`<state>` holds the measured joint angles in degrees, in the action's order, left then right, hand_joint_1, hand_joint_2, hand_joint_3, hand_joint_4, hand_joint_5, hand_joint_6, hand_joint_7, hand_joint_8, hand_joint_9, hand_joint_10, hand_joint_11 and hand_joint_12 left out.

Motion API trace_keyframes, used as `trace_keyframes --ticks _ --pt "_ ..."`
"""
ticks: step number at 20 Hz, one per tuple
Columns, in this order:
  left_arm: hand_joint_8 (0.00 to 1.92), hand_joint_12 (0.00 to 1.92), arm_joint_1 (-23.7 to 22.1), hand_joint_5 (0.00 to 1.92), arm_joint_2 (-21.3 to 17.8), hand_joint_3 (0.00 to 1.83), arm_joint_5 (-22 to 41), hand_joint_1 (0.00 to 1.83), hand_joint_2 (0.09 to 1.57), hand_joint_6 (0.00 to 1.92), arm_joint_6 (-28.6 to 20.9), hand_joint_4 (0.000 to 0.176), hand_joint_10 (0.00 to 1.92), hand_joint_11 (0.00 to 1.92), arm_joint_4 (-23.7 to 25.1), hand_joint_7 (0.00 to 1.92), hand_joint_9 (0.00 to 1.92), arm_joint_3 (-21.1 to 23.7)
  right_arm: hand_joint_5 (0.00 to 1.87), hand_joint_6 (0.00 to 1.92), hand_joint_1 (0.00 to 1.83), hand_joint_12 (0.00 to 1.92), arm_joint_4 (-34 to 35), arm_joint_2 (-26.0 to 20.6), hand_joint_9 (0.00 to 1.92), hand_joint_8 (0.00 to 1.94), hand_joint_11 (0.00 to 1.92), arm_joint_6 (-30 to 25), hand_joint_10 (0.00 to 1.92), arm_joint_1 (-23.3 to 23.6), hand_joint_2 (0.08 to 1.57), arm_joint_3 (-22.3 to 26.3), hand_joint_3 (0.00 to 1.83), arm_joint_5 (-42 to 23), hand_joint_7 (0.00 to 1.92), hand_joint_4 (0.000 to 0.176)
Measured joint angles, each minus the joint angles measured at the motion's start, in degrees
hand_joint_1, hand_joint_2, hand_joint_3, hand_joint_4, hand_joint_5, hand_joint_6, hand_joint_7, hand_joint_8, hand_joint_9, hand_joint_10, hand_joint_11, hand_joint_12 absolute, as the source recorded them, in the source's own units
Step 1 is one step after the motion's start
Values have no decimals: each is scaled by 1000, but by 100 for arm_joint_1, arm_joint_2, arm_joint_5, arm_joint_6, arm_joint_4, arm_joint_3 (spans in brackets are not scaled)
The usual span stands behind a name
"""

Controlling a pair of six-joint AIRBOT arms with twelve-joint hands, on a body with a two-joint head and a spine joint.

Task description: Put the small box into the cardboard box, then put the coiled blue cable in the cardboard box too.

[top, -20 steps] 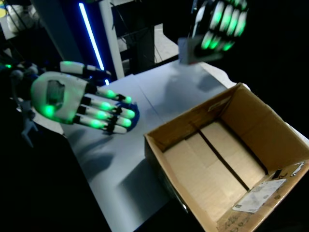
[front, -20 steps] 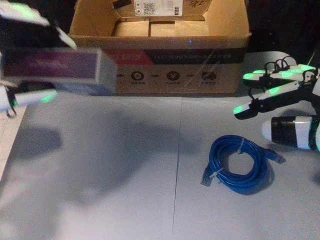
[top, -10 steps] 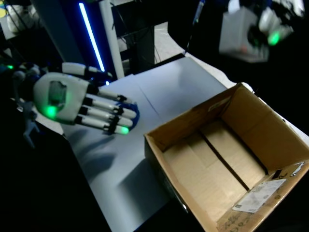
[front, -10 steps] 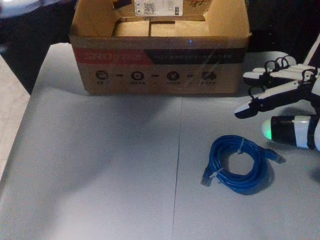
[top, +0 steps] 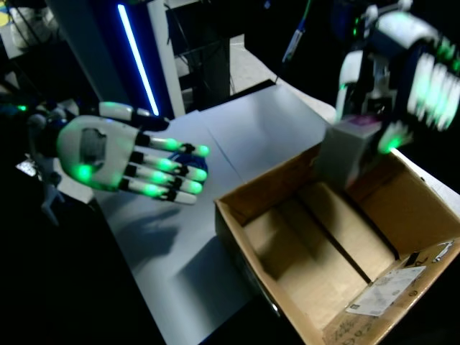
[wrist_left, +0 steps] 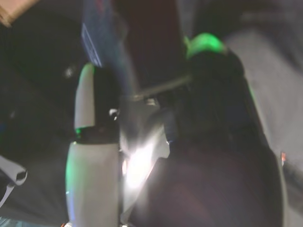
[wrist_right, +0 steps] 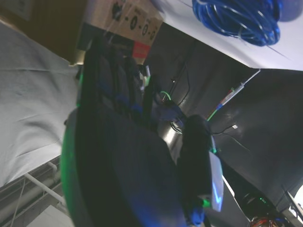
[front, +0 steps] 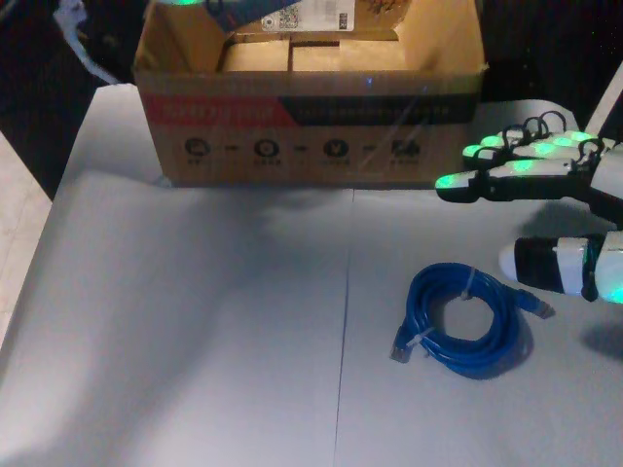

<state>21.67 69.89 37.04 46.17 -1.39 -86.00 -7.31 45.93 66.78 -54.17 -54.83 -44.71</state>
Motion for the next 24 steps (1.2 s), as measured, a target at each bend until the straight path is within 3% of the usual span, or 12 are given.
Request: trace_keyframes --ticks 1,2,3,4,5,6,7,10,16,20,21,24 --pt "933 1365 20 1136 66 0 -59 1240 1077 813 -144 0 624 578 -15 978 860 -105 377 7 173 209 -7 4 140 5 0 -2 7 0 1316 -4 0 -4 188 159" --pt "938 1472 50 1133 74 0 -109 1230 1070 748 -168 39 651 632 -15 1019 921 -127 389 8 151 210 -13 24 145 7 0 -2 6 0 1324 -11 3 -7 199 154" --pt "918 1605 79 1013 74 2 -144 1249 1076 800 -181 0 893 807 -11 1109 1042 -142 400 3 127 247 -4 42 154 3 0 -2 4 0 1330 -24 1 -4 210 150" --pt "316 1528 79 665 79 0 -203 946 939 220 -184 31 748 444 -15 801 700 -151 411 3 152 243 4 76 157 2 0 -2 2 0 1331 -31 0 -17 215 142" --pt "31 1385 79 347 79 0 -208 798 880 17 -186 157 338 53 -31 377 336 -151 402 1 174 289 -2 101 160 1 0 -2 1 0 1324 -33 0 -44 226 143" --pt "9 1069 79 248 79 0 -208 753 869 12 -184 172 166 10 -24 208 196 -151 398 0 175 294 -24 114 161 1 0 -4 1 0 1326 -33 0 -50 225 144" --pt "5 749 79 186 79 0 -229 718 859 6 -188 176 49 0 -13 122 153 -151 383 0 170 291 -26 131 154 0 0 -2 0 0 1326 -33 0 -52 212 149" --pt "4 320 76 170 31 0 -103 671 854 4 -192 176 6 0 -11 134 110 -116 372 0 188 263 -13 131 148 0 0 -15 0 0 1329 -39 0 -55 206 152" --pt "7 764 505 154 -909 1 610 640 856 5 -203 176 7 0 59 117 156 660 346 0 220 257 -22 107 148 0 0 -199 0 0 1301 -39 0 -55 204 160" --pt "1 498 1478 140 -1869 0 1373 670 852 1 -201 176 1 0 17 68 126 1480 339 0 300 254 9 -50 122 0 0 -363 0 0 1274 -17 0 -74 175 172" --pt "1 278 1792 134 -2105 0 1622 681 860 1 -203 176 4 0 2 104 104 1727 334 0 328 250 31 -92 121 3 0 -365 3 0 1264 4 0 -101 170 176" --pt "0 11 2785 124 -2662 0 2299 739 857 1 -153 176 2 23 -83 76 64 2413 354 2 317 283 44 -177 153 2 0 -367 5 0 1247 83 0 -144 191 167"
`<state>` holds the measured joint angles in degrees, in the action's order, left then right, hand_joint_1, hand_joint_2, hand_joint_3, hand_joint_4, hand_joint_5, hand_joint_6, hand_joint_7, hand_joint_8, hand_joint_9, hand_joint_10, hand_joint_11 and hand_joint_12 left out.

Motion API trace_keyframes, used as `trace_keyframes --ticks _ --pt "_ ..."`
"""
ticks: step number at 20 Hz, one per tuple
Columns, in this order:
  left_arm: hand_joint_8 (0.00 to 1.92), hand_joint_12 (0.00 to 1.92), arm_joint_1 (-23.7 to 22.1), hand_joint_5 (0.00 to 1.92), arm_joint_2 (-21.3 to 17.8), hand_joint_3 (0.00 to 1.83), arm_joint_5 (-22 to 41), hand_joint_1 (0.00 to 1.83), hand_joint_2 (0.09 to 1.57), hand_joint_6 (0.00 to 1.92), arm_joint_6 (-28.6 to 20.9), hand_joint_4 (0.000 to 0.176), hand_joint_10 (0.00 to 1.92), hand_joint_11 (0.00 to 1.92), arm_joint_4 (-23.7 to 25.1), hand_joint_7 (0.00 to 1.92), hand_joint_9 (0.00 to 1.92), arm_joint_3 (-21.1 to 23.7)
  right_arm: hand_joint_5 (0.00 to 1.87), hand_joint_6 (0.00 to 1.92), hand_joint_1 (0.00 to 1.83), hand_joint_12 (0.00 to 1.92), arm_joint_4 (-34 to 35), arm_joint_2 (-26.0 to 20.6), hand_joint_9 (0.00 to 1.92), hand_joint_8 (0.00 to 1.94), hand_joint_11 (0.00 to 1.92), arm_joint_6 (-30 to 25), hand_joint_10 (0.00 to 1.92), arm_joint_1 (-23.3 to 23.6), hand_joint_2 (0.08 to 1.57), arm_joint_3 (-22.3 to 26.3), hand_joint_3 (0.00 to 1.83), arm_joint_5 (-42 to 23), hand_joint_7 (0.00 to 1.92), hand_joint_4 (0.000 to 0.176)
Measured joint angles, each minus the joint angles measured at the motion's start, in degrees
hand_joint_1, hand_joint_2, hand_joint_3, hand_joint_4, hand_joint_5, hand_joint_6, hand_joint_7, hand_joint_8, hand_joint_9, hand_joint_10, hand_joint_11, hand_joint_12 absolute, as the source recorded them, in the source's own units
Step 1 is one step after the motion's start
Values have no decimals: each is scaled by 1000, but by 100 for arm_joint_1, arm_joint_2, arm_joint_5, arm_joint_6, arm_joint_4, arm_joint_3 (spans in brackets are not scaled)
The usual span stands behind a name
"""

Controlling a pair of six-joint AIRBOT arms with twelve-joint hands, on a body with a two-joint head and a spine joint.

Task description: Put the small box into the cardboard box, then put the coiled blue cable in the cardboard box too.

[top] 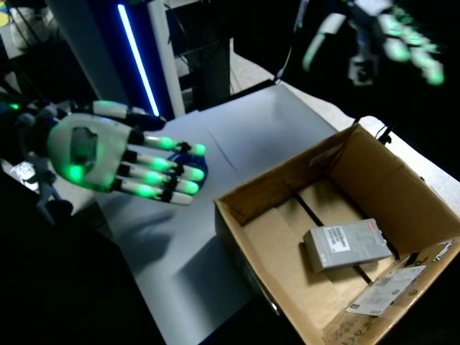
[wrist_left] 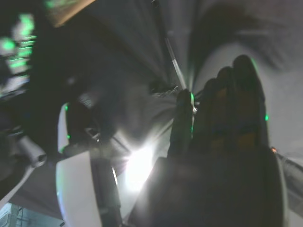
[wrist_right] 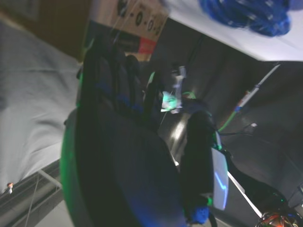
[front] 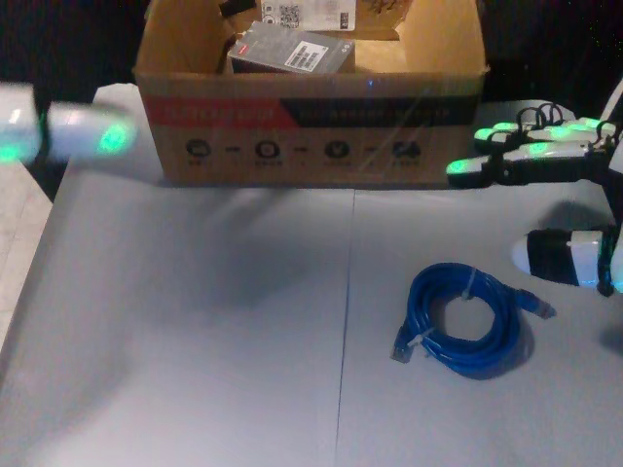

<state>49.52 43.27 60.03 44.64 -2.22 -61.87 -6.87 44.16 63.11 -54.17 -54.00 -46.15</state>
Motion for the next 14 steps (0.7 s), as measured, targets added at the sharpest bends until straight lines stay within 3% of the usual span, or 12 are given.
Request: trace_keyframes --ticks 2,3,5,7,8,9,10,11,13,14 --pt "0 0 706 123 -210 0 382 778 830 2 153 176 0 0 -310 59 32 363 365 2 334 317 -20 -28 161 1 0 -7 4 0 1215 72 0 -22 191 173" --pt "0 16 1209 121 -260 0 605 745 725 2 212 176 2 21 -551 17 9 555 351 1 345 355 -20 -20 155 1 0 -2 0 0 1183 101 0 -28 182 176" --pt "3 28 1827 135 -256 0 767 730 736 6 227 176 0 37 -844 22 1 793 355 4 386 289 4 74 137 1 0 0 0 0 1148 98 0 -42 182 176" --pt "1 35 2105 125 -190 0 938 747 742 0 229 176 0 42 -975 18 1 931 328 0 441 276 -44 157 136 0 0 -2 0 0 1115 101 0 -28 167 176" --pt "3 46 2312 130 -122 0 1222 786 747 2 229 165 0 32 -1115 31 0 1040 263 0 541 296 -72 247 146 0 0 -4 2 0 1033 101 0 -44 141 176" --pt "3 46 2352 130 -107 0 1268 786 747 2 227 165 0 32 -1143 31 0 1060 263 0 541 296 -81 264 146 0 0 -4 2 0 1033 101 0 -46 141 176" --pt "1 345 2492 145 -52 0 1416 792 761 1 225 143 0 0 -1235 36 5 1102 217 1 592 294 -116 308 138 0 0 -4 0 0 997 101 0 -44 124 176" --pt "2 543 2636 147 17 0 1493 759 756 0 199 155 3 0 -1314 30 10 1132 179 0 663 216 -155 354 111 0 0 -2 0 0 930 101 0 -28 109 176" --pt "3 576 2761 127 55 0 1460 768 749 0 127 150 3 0 -1338 33 13 1182 72 0 753 3 -212 398 15 0 0 -4 4 0 827 101 0 -28 1 176" --pt "1 600 2761 130 55 0 1513 759 746 0 120 154 1 0 -1349 31 10 1182 38 0 787 0 -229 398 0 0 0 -7 0 0 804 101 0 -26 0 176"
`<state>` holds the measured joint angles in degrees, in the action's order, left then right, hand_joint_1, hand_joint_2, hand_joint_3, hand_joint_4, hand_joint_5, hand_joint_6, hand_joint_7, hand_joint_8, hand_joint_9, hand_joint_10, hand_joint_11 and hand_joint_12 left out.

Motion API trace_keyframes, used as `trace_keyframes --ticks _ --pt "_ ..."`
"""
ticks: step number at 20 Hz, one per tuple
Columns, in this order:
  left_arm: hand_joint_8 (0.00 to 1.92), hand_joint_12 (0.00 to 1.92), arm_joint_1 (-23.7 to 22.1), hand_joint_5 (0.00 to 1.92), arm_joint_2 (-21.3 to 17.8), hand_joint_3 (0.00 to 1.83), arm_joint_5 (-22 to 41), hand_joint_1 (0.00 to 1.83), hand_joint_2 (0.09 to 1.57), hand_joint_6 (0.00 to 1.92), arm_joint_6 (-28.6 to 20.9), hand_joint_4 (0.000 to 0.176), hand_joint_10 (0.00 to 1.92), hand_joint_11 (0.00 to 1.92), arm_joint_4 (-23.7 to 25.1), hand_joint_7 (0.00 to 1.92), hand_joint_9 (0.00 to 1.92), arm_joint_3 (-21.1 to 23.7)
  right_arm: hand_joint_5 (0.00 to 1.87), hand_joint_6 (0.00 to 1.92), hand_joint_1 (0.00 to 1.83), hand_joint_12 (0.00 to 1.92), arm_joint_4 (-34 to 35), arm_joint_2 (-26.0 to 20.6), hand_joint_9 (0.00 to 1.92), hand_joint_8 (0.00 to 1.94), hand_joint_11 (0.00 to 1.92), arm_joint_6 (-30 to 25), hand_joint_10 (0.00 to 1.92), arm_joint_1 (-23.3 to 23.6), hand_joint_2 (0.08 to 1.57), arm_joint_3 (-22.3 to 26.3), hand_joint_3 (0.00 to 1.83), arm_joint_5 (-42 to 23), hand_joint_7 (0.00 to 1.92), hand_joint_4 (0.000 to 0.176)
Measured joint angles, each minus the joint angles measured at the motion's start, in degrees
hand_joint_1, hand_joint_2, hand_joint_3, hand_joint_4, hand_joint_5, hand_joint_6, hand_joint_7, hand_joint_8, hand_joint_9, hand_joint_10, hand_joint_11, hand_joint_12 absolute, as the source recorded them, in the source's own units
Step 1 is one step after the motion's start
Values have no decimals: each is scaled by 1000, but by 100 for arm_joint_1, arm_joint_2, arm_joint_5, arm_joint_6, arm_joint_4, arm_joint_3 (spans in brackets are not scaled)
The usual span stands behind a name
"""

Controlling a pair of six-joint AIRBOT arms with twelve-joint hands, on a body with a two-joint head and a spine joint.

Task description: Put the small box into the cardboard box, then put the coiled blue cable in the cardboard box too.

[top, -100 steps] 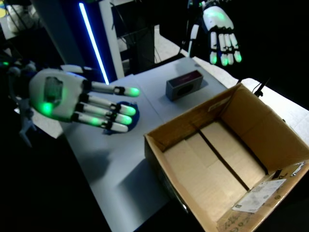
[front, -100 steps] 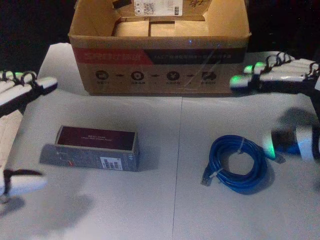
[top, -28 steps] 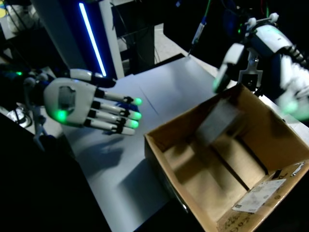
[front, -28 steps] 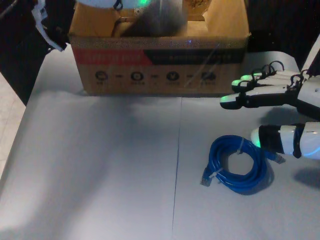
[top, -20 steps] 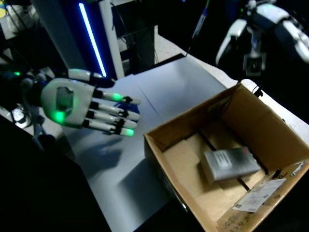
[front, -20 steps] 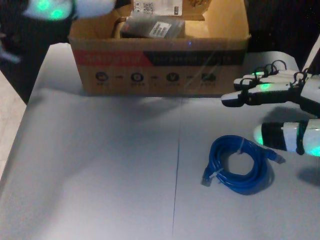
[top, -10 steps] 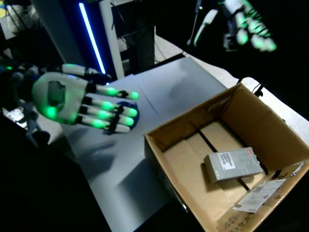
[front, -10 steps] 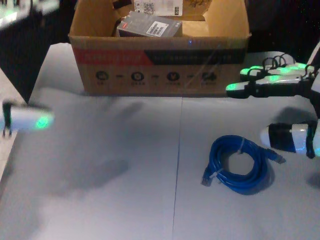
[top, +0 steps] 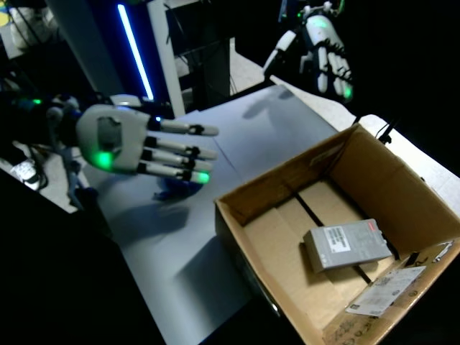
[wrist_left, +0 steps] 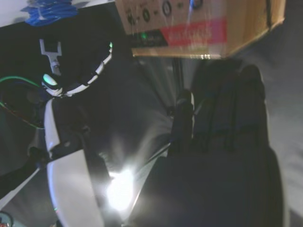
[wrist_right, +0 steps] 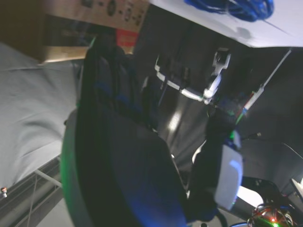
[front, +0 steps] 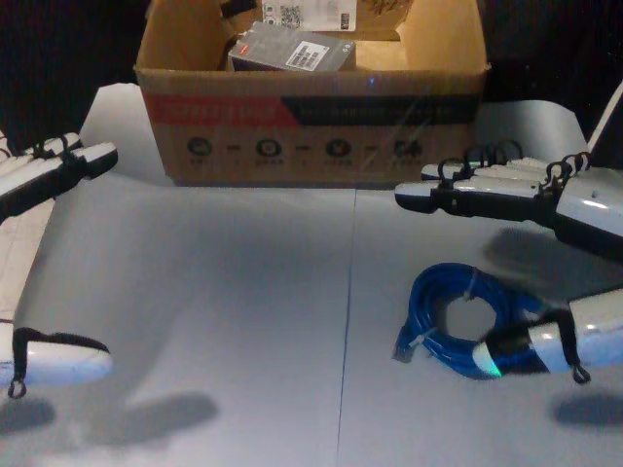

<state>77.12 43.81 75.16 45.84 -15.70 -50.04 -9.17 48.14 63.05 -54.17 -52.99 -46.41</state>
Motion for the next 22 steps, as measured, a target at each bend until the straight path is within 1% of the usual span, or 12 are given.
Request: trace_keyframes --ticks 1,2,5,8,9,10,13,14,15,18,19,22 --pt "0 482 -2 130 0 2 87 769 761 0 0 141 0 0 -50 36 5 0 5 0 820 0 13 11 0 0 0 2 0 -13 759 0 0 -7 0 176" --pt "1 405 0 132 0 2 140 759 780 0 0 141 0 0 -68 33 0 0 0 0 828 0 33 37 0 0 0 0 0 -39 745 -15 0 2 0 176" --pt "1 359 -7 131 0 0 205 754 767 0 0 146 0 0 -17 36 1 2 10 1 855 4 0 188 0 0 9 0 0 -42 782 -109 3 225 0 176" --pt "6 356 -4 136 0 2 210 716 775 1 0 155 7 0 -61 55 23 2 57 13 933 52 -70 341 6 0 89 -2 2 -42 801 -219 4 501 0 176" --pt "2 363 -4 134 0 1 212 717 773 0 0 157 2 0 -59 54 23 0 112 7 959 296 -101 363 36 0 3 -2 1 -42 803 -236 1 595 0 176" --pt "2 358 -4 132 0 1 214 724 775 0 0 156 2 0 -52 56 24 0 151 4 964 349 -138 369 53 0 0 -2 4 -42 809 -243 1 680 0 176" --pt "0 312 -4 125 0 1 219 746 781 0 0 167 1 0 -44 61 31 0 184 6 1023 408 -256 378 83 9 0 -2 8 -42 830 -289 5 876 33 176" --pt "0 348 -4 119 2 0 219 726 779 0 -4 165 0 0 -46 61 34 0 186 3 1032 434 -299 393 80 4 0 -4 4 -39 829 -326 2 933 42 176" --pt "0 356 -4 120 11 0 225 722 778 1 -4 153 1 1 -46 61 35 0 214 3 1055 421 -315 420 89 3 0 -2 4 -39 833 -356 1 986 56 176" --pt "1 403 -4 123 61 0 219 734 777 0 -44 149 3 0 -44 68 53 -7 249 11 1093 409 -332 472 92 9 0 -4 3 -39 841 -439 3 1143 82 176" --pt "1 407 -4 112 72 2 221 720 782 0 -59 148 2 0 -33 70 52 -17 271 6 1107 468 -337 507 117 7 0 -4 7 -37 842 -487 0 1165 117 176" --pt "2 399 -4 105 72 2 221 722 786 0 -68 162 4 0 -55 74 64 -17 314 4 1134 503 -330 654 122 0 0 -7 2 9 847 -634 1 1255 122 176"
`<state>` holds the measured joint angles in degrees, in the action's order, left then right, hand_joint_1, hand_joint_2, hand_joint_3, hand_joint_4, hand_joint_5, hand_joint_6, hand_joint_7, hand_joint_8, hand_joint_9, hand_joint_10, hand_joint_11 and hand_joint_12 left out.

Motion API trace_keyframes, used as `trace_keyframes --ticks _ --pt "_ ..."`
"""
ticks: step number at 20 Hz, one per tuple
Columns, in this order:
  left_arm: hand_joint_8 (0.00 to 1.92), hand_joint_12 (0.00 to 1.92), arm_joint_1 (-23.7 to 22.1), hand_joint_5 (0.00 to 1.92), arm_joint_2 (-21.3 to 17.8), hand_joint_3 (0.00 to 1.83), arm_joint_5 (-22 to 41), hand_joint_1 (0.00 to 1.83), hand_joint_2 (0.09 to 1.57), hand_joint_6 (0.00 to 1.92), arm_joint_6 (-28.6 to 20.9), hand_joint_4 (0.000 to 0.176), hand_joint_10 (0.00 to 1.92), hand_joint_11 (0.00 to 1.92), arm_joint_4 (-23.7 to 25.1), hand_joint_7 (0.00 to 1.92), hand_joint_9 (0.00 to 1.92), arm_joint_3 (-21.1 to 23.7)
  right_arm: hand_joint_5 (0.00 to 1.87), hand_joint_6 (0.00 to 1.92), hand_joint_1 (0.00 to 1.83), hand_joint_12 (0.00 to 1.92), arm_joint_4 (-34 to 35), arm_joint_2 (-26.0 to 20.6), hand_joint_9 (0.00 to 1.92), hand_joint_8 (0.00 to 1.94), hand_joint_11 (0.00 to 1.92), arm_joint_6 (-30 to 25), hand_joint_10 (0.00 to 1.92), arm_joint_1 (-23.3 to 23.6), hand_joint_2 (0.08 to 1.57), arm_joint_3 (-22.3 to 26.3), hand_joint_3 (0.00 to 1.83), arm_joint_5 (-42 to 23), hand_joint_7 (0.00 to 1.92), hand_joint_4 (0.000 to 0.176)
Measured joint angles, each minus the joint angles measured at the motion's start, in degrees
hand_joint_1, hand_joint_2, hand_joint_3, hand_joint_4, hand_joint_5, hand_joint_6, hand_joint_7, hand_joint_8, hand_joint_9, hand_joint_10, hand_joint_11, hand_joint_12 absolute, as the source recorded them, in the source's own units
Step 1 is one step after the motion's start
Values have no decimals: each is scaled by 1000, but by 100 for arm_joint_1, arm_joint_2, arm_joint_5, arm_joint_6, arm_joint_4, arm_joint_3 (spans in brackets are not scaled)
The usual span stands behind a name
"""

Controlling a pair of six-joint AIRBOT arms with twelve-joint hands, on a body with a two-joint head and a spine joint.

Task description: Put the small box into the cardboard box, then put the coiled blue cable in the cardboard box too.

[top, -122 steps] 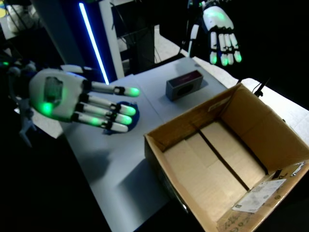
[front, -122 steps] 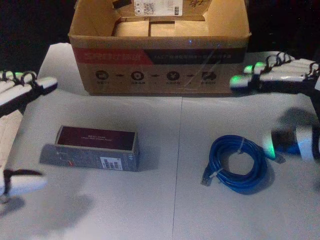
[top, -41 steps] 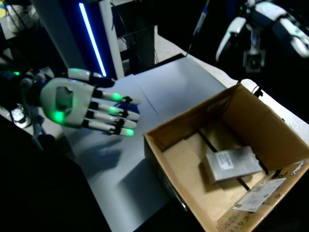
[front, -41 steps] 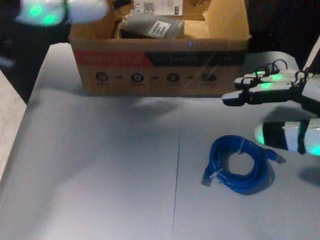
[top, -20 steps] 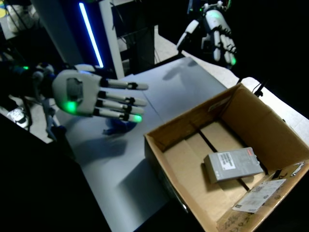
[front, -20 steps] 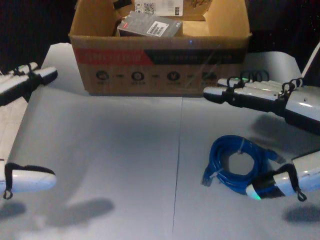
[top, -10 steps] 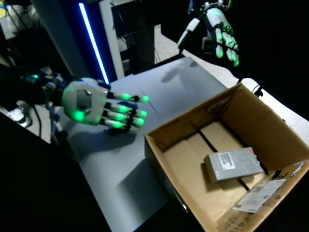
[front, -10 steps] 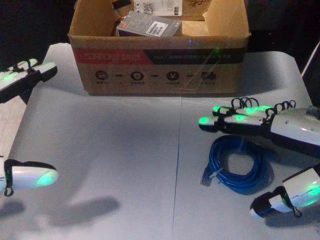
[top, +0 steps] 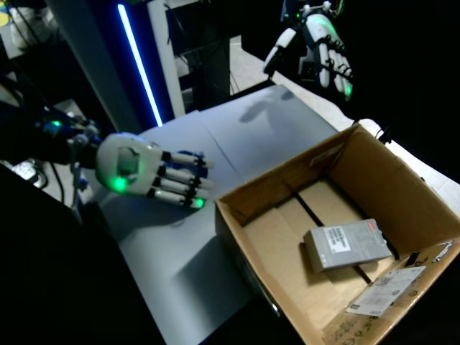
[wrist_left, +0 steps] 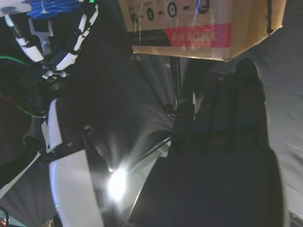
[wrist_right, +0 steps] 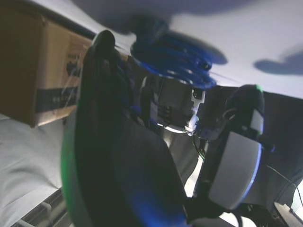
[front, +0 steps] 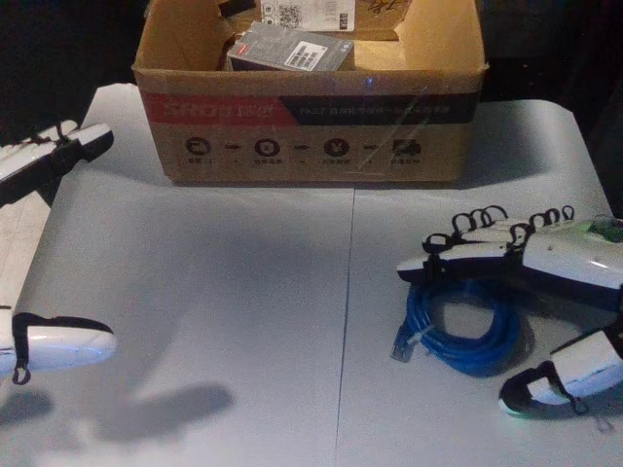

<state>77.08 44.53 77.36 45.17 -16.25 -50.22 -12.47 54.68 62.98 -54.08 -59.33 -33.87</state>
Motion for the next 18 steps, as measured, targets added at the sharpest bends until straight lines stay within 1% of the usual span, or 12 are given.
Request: trace_keyframes --ticks 1,2,5,7,9,10,11,15,17,18 --pt "0 399 0 107 7 3 2 724 789 1 -2 158 2 0 4 71 60 -2 305 5 1119 422 -4 44 96 2 0 0 3 39 856 -44 2 7 102 176" --pt "2 400 0 104 26 2 7 721 787 0 -11 158 5 0 4 75 69 -11 300 0 1104 356 0 81 81 0 0 2 0 39 872 -76 2 -4 85 176" --pt "2 425 0 108 35 0 -2 724 778 3 -17 162 0 0 4 79 68 -13 289 0 1082 379 0 133 99 0 0 4 4 39 881 -107 1 -15 83 176" --pt "3 407 0 109 35 0 -2 723 774 1 -20 172 2 0 7 91 78 -13 286 1 1076 389 -11 177 96 0 0 0 2 74 882 -144 1 -4 71 176" --pt "2 382 0 110 52 1 7 739 780 0 -24 176 3 0 2 98 89 -13 278 1 1072 366 -2 214 82 0 0 9 0 81 886 -162 1 -13 57 176" --pt "3 382 0 110 61 0 4 732 775 0 -31 176 3 0 -2 100 90 -13 289 5 1087 367 -2 225 91 3 0 9 4 81 885 -164 0 -15 64 176" --pt "1 364 0 107 61 2 4 743 778 0 -42 176 4 0 2 104 98 -13 297 2 1109 412 0 238 109 2 0 9 6 81 887 -170 2 -17 75 176" --pt "0 307 0 97 70 2 37 710 783 0 -83 176 0 0 -9 90 100 -42 319 2 1160 441 0 238 145 1 0 2 9 81 890 -175 0 -7 98 176" --pt "0 274 0 93 70 2 44 726 788 0 -85 176 0 0 -9 87 97 -42 329 5 1162 446 20 238 151 2 0 0 10 81 881 -175 0 -7 100 176" --pt "0 267 0 93 70 6 46 737 800 0 -87 176 0 0 4 87 94 -42 292 1 1122 351 20 240 108 1 0 0 5 98 891 -175 1 13 62 176"
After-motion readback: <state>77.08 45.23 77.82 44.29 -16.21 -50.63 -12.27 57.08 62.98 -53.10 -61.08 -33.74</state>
